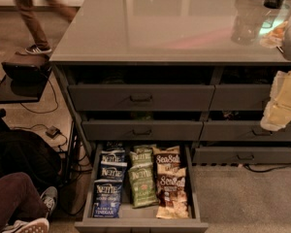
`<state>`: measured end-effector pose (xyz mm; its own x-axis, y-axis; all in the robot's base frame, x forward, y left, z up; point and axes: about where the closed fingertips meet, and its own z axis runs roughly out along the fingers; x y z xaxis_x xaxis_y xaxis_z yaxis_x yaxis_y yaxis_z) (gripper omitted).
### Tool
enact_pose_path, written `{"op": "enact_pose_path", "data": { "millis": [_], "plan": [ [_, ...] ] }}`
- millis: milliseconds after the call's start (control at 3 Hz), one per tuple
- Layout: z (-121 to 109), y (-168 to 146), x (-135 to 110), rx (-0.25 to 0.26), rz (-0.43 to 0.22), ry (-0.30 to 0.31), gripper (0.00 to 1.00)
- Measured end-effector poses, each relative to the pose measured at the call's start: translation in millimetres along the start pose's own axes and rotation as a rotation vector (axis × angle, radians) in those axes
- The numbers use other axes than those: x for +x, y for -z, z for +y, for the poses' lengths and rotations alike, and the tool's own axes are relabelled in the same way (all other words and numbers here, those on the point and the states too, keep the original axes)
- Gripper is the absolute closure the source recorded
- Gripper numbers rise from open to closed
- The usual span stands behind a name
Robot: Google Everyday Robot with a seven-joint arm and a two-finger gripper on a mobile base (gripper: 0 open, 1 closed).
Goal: Pick green jalapeno chip bag from bottom drawer and place on counter
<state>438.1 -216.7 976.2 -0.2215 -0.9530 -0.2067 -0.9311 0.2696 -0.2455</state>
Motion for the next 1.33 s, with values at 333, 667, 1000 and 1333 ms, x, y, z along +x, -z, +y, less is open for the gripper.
{"op": "enact_pose_path", "data": {
  "millis": [333, 667, 1000, 1333],
  "plan": [
    [0, 0, 0, 0.000, 0.000, 0.000, 0.00],
    [18, -18, -3, -0.003, -0.017, 0.061, 0.00],
    [69, -38, -32, 0.021, -0.129, 0.197, 0.00],
    [123, -88, -79, -0.009, -0.281, 0.308, 0.00]
  ]
}}
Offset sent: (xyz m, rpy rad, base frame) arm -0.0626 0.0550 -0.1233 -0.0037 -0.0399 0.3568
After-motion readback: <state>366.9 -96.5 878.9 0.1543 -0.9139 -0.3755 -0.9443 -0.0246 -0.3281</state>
